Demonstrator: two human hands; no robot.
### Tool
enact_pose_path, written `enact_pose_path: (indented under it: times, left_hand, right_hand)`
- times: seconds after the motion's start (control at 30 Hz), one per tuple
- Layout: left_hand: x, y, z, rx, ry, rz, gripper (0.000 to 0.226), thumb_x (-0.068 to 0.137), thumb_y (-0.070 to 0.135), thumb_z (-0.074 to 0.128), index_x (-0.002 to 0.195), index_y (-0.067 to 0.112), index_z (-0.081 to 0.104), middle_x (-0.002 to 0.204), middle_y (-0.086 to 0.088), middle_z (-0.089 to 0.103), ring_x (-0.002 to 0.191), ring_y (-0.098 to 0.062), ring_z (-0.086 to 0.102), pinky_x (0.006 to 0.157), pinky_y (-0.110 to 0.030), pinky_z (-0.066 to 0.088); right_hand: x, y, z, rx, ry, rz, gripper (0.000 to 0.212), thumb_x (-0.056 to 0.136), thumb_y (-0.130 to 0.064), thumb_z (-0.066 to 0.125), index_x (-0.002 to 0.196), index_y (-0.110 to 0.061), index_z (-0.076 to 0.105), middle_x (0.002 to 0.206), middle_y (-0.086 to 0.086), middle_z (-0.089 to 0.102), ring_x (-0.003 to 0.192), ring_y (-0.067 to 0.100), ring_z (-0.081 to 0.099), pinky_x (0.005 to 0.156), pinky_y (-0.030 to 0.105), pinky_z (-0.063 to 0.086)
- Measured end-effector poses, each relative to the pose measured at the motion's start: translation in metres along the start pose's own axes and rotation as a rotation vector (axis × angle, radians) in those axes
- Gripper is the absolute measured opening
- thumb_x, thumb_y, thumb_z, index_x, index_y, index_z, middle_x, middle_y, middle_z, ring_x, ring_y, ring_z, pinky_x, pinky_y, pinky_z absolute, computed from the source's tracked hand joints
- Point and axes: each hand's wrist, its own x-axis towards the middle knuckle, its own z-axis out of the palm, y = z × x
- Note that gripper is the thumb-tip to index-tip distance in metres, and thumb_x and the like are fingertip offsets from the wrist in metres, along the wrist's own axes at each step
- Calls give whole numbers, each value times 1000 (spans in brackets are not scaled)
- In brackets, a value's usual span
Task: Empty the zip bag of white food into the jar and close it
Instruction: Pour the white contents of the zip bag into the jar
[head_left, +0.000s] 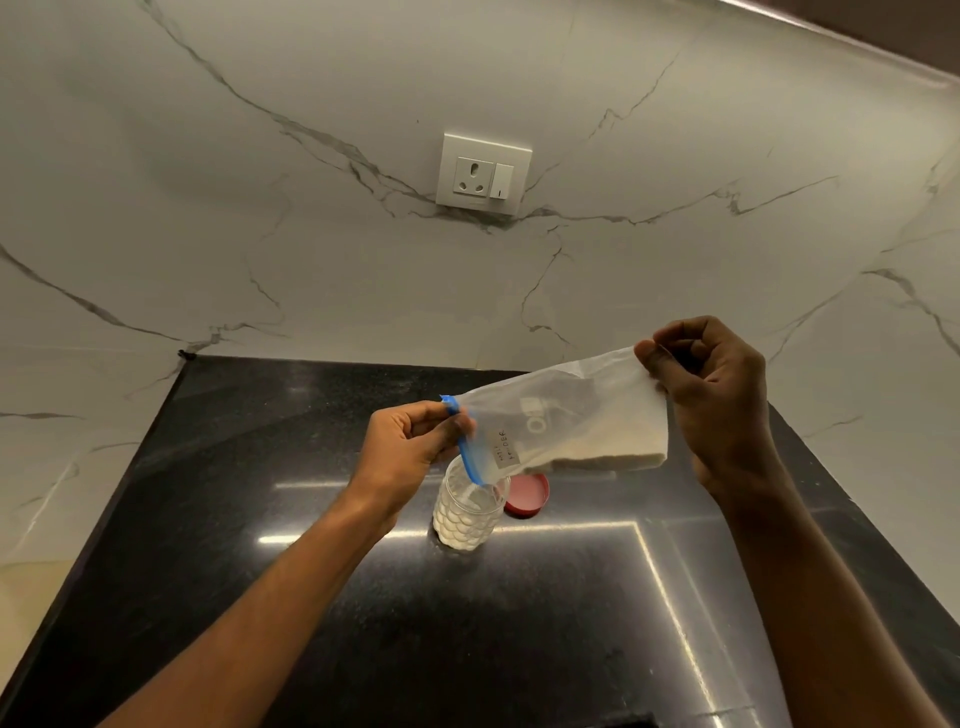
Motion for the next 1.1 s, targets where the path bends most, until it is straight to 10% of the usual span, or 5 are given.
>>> enact_pose_path:
  times: [1.1]
  left_hand:
    - [-6,3,7,-58,-10,-3,30,77,28,79,107,20,79,101,6,84,98,-13,81,73,-19,63]
  right_hand:
    - [6,-3,-2,-119,-20,-66,25,93,-15,77,100,-33,61,90,-6,71,79,-3,71,67,13,56]
